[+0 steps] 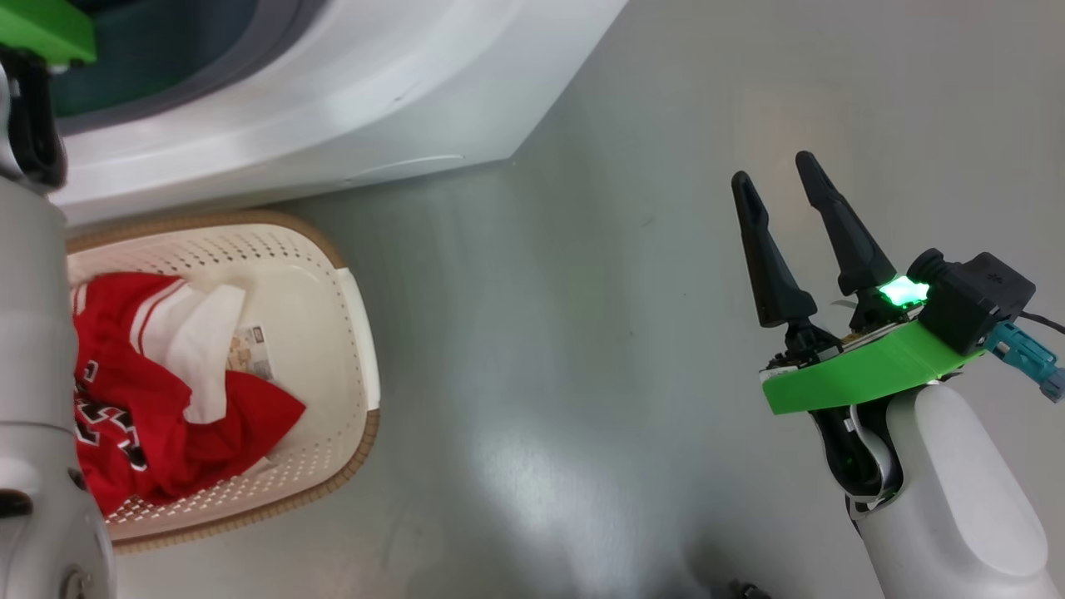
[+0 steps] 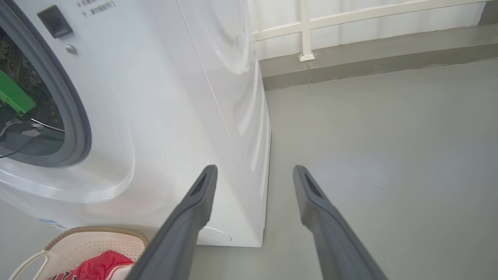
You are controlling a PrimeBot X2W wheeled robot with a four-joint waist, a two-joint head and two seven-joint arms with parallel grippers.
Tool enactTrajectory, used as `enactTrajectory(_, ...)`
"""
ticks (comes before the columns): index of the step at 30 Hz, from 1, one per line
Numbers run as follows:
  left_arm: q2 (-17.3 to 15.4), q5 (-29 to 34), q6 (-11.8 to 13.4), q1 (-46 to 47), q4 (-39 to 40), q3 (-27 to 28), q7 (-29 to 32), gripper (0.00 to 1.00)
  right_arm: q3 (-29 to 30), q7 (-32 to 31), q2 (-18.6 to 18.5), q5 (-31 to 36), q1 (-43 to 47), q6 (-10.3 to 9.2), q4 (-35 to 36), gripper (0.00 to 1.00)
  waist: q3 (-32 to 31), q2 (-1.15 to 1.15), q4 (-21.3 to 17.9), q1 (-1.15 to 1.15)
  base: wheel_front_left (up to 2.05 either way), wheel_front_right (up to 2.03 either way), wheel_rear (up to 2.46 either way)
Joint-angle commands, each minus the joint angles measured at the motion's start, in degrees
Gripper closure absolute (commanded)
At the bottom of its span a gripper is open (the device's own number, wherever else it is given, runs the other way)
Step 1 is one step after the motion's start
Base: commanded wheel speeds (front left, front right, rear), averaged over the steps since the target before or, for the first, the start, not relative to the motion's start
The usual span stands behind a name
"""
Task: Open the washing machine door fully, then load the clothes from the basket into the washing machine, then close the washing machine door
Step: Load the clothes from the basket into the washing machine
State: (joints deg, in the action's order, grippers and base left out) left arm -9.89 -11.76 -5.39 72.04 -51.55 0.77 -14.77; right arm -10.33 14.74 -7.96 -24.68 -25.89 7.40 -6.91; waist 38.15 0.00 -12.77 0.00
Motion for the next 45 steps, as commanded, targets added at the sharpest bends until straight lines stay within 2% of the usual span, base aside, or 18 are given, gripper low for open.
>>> enactTrajectory(1, -1.99, 0.1, -0.54, -1.76, 1.42, 0.72, -0.23, 0.0, -1.18, 0.26, -0.42, 0.46, 1.14, 0.09, 0.91, 0.0, -1.26, 0.0, 0.79, 0.0, 0.0, 0.0, 0.0)
enactTrajectory(19, -0.82, -1.26, -1.94, -11.37, 6.45, -0.12, -0.23, 0.0, -0.74, 0.26, -1.52, 0.14, 2.06, 0.09, -0.14, 0.0, -7.49, 0.0, 4.36, 0.0, 0.0, 0.0, 0.0)
enactTrajectory(32, 0.53, -2.0, -2.08, -28.13, 19.59, -0.21, -0.23, 0.0, -0.74, 0.26, -2.26, -0.43, 4.22, 0.09, -1.25, 0.0, -13.99, 0.0, 6.75, 0.0, 0.0, 0.0, 0.0)
enactTrajectory(45, 1.26, -2.79, -2.09, -43.09, 28.81, 0.06, -0.23, 0.0, -0.77, 0.26, -2.97, -1.01, 6.98, 0.09, -2.43, 0.0, -19.93, 0.0, 8.59, 0.0, 0.0, 0.0, 0.0)
